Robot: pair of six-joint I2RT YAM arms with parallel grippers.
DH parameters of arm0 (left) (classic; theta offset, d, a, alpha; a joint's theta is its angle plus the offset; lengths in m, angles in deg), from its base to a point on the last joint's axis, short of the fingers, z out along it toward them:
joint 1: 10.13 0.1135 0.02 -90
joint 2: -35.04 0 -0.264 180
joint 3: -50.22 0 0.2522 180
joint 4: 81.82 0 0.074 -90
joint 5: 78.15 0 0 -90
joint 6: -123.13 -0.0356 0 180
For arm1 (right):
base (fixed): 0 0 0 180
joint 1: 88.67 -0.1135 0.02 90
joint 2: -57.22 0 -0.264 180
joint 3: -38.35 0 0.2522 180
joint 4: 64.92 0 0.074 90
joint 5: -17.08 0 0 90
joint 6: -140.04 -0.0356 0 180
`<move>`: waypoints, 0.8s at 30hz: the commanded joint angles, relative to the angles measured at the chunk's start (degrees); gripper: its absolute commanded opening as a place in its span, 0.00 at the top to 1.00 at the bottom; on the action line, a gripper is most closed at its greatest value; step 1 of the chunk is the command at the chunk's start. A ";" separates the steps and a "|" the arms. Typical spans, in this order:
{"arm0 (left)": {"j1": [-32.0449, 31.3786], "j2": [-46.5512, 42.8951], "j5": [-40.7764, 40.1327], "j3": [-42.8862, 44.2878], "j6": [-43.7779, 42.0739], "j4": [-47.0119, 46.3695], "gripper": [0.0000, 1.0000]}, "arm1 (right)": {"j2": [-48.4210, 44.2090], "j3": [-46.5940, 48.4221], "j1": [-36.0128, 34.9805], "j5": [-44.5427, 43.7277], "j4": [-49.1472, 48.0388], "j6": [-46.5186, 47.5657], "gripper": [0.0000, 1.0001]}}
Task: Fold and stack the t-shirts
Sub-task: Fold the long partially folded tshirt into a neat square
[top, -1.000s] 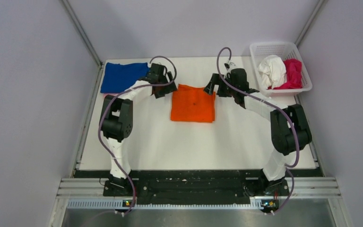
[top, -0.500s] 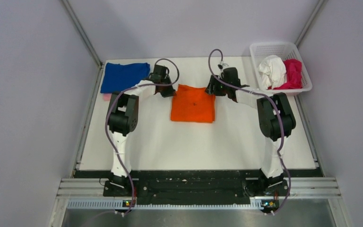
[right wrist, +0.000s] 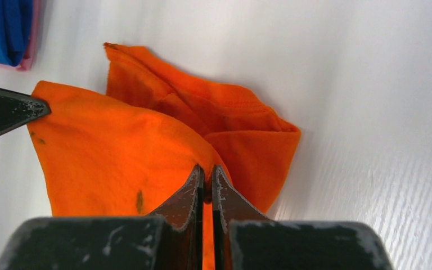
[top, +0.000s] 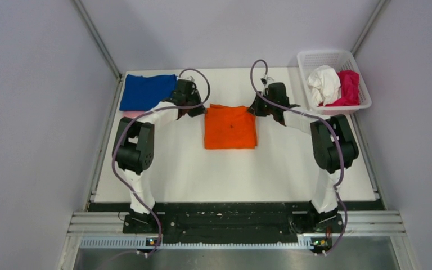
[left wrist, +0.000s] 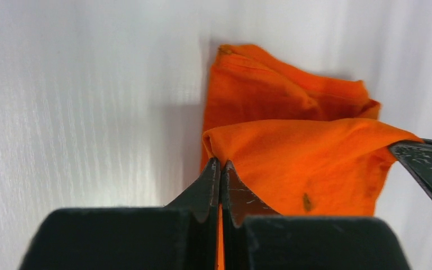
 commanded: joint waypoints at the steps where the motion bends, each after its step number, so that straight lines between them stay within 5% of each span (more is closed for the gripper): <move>1: -1.15 -8.90 0.24 -3.00 -3.07 -9.14 1.00 | -9.81 -2.67 -0.32 0.88 -3.31 -0.36 1.00; 7: -1.60 -9.33 -2.02 -2.87 -4.89 -10.28 1.00 | -11.77 -4.80 2.51 4.46 -4.68 -2.67 1.00; 24: -1.61 15.34 -6.92 17.80 -5.64 -11.02 1.00 | 6.75 1.04 8.44 3.31 -9.16 -5.53 1.00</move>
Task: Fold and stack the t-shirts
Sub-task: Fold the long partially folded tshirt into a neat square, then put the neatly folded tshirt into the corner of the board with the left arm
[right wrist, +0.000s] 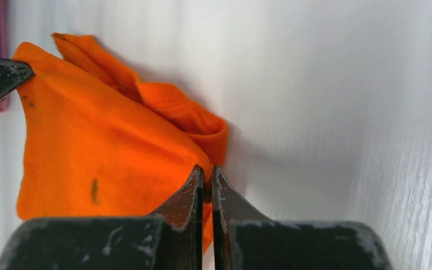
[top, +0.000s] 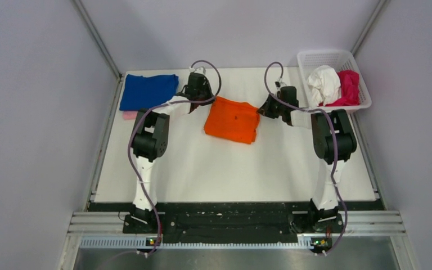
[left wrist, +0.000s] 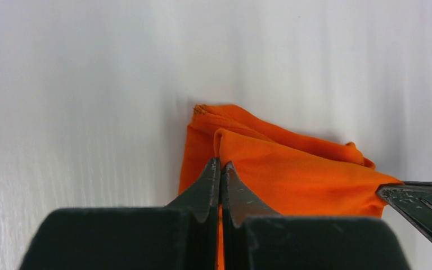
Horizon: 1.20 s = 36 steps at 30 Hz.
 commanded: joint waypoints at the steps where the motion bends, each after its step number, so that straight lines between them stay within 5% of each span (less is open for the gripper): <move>1: 0.47 4.11 -3.43 6.08 -1.13 -0.16 1.00 | 4.59 4.80 0.52 -2.38 -2.47 -0.36 1.00; 5: 0.42 7.21 -4.91 9.75 -0.03 4.63 0.98 | 5.95 5.80 0.54 -3.88 -2.34 -0.78 0.95; 10: 0.42 4.97 -8.23 11.13 -1.30 8.36 0.20 | 3.70 7.98 0.59 -5.29 1.47 0.31 0.36; 12: 0.45 1.56 -9.47 10.57 -1.95 9.52 0.03 | 0.50 8.27 0.56 -6.19 3.58 1.12 0.20; 18: 0.20 -8.53 -5.84 -2.06 -1.82 6.79 0.01 | -13.02 -3.07 0.61 -9.05 -1.02 0.30 0.01; 21: -0.86 -8.60 -4.05 -5.20 -3.30 7.80 0.01 | -19.03 -11.44 0.55 -8.19 -5.47 -1.41 0.01; 29: -1.66 0.16 -3.04 -0.28 -4.60 14.46 0.01 | -33.26 -26.40 0.56 -8.01 -9.16 -0.90 0.01; 36: -2.46 2.21 0.21 0.86 -2.99 17.28 0.08 | -39.41 -29.52 0.54 -13.50 -4.10 0.34 0.01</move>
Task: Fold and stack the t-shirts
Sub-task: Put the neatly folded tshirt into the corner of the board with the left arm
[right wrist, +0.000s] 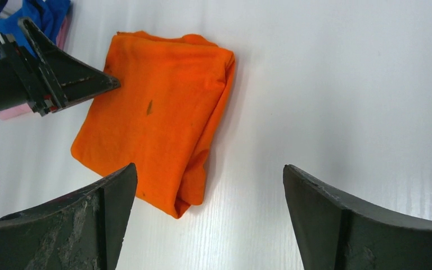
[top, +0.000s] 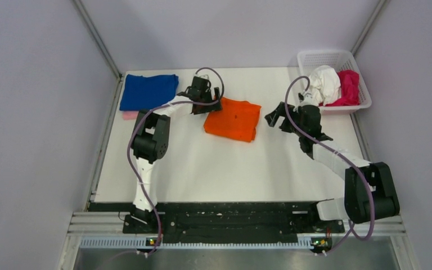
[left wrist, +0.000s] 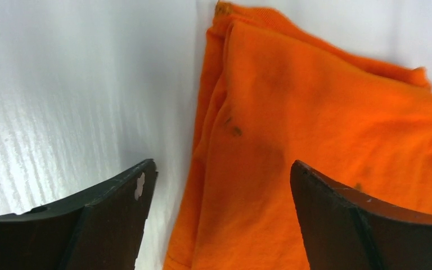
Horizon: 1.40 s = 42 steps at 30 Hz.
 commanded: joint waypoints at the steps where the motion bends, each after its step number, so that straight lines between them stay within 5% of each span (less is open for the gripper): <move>1: -0.93 1.78 2.48 -1.17 0.82 3.78 0.11 | -3.96 -0.46 0.40 -3.63 0.25 1.27 0.01; 10: -6.97 0.62 -10.07 -4.85 0.64 6.80 0.46 | -7.60 -1.17 0.37 -4.59 1.24 2.08 0.01; 13: -7.70 3.08 -14.29 -1.13 0.57 10.95 0.69 | -8.91 -1.73 0.40 -7.37 2.27 2.82 0.01; 15: -7.94 4.46 -17.88 2.24 1.05 14.39 0.97 | -9.64 -1.97 0.38 -9.09 3.28 3.35 0.01; 16: -8.11 4.94 -19.76 4.63 0.87 16.25 1.00 | -10.10 -2.08 0.40 -9.49 3.38 3.69 0.01; 21: -8.78 2.37 -33.09 7.90 -1.44 19.40 1.00 | -11.75 -2.51 0.44 -9.65 3.67 4.35 0.01; 27: -6.96 -1.30 -51.82 9.18 -15.90 12.03 1.00 | -13.58 -2.86 0.40 -13.03 4.80 4.61 0.01; 37: -0.26 -7.34 -53.68 5.00 -40.52 -12.91 1.00 | -14.34 -3.24 0.36 -16.63 5.19 5.40 0.01; 42: 2.99 -9.33 -51.87 6.03 -44.35 -14.70 1.00 | -14.48 -3.58 0.36 -17.07 4.81 5.27 0.01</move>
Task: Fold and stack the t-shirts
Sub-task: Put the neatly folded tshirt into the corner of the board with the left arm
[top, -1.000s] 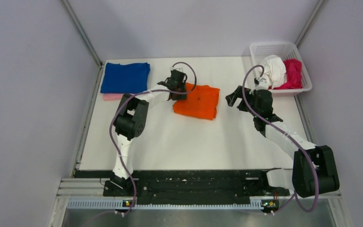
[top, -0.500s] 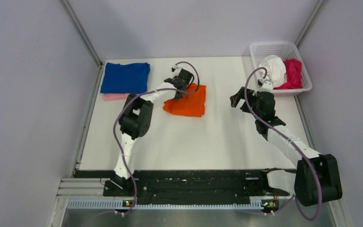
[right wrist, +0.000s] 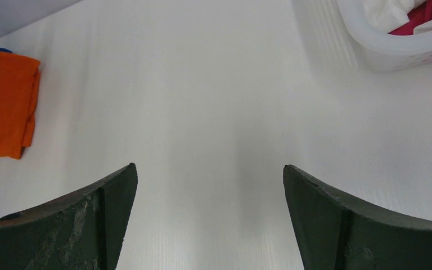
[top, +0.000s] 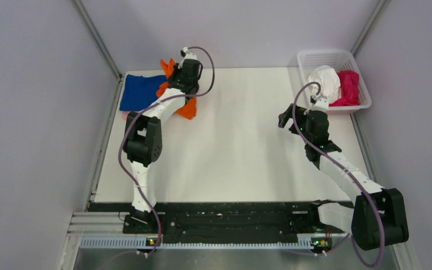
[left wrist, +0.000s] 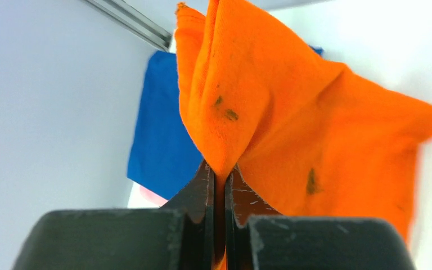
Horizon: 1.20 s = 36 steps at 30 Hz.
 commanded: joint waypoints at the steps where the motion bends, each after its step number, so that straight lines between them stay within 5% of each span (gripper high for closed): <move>1: 2.19 -5.84 -0.03 0.89 -6.71 -7.70 1.00 | -1.33 0.02 0.39 -1.37 -1.38 0.64 0.01; 27: 7.73 -17.79 18.53 2.12 2.45 -0.78 1.00 | -3.04 0.35 0.40 -0.88 -0.76 0.33 0.01; 36: 8.44 -15.96 17.34 1.58 2.47 -1.80 1.00 | -2.77 0.24 0.37 -0.96 -0.20 0.05 0.01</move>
